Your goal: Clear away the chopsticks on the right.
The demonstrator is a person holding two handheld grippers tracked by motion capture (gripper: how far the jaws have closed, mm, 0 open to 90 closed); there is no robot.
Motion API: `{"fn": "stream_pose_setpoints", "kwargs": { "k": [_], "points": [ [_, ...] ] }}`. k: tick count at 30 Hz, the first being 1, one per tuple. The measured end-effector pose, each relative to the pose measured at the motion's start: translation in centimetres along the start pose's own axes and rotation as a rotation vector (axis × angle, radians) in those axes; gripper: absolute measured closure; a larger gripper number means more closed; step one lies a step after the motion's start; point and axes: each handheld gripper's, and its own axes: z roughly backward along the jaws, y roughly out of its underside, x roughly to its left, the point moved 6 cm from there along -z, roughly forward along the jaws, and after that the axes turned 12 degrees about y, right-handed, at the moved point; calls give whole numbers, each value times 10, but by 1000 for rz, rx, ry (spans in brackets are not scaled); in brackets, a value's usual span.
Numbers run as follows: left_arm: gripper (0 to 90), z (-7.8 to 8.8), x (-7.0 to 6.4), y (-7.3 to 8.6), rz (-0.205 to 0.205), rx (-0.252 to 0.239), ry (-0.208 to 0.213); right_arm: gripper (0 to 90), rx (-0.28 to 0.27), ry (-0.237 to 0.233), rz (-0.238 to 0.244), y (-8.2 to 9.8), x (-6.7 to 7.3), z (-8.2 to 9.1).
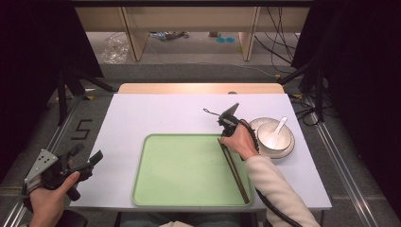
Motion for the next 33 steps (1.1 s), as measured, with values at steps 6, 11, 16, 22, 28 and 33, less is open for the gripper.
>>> {"fn": "stream_pose_setpoints", "kwargs": {
  "k": [6,11,16,22,28,33],
  "points": [
    [173,0,0,0,-1,0,1,849,-10,3,16,-1,-1,0],
    [173,0,0,0,-2,1,1,842,-13,6,19,-1,-1,0],
    [173,0,0,0,1,0,0,804,-18,-4,-13,-1,2,6],
    [173,0,0,0,-3,2,2,708,-130,-32,16,-4,0,19],
    [174,0,0,0,-5,2,2,639,-306,-62,52,-2,2,38],
    [174,0,0,0,-4,6,-2,542,-436,-83,131,5,-4,52]
  ]
}}
